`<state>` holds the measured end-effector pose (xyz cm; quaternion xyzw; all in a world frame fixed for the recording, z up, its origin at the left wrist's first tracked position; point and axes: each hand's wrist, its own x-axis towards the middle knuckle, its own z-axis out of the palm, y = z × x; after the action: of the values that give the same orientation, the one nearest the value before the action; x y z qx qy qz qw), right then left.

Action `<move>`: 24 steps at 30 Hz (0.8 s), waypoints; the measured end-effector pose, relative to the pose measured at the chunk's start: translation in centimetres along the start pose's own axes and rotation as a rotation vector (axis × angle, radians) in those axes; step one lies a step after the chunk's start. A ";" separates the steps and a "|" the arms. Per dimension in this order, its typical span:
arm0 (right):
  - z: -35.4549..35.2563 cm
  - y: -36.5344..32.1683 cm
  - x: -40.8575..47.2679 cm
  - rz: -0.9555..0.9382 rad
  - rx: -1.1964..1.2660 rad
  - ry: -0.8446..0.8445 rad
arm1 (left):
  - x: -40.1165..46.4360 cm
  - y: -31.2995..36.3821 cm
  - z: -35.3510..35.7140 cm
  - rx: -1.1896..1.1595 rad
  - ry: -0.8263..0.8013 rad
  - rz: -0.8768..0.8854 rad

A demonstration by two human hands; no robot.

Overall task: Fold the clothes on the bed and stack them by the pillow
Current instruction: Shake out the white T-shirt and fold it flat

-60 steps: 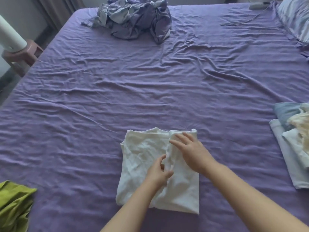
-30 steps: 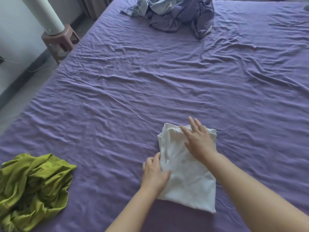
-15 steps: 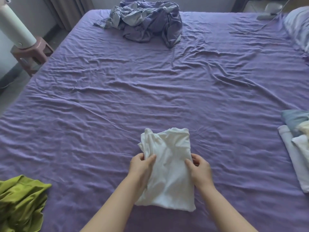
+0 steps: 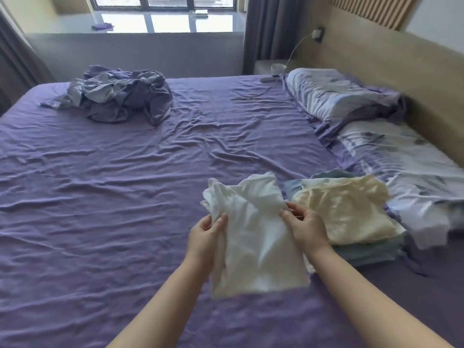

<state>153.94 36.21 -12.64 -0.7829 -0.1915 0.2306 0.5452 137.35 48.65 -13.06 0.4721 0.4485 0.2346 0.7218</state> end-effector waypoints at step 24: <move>-22.0 10.0 11.6 0.028 -0.441 0.083 | 4.4 -7.5 24.6 0.687 -0.105 -0.111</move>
<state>176.47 22.49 -17.21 -0.8945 -0.2036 0.1582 0.3653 160.26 37.03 -17.87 0.6738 0.4882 0.0060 0.5546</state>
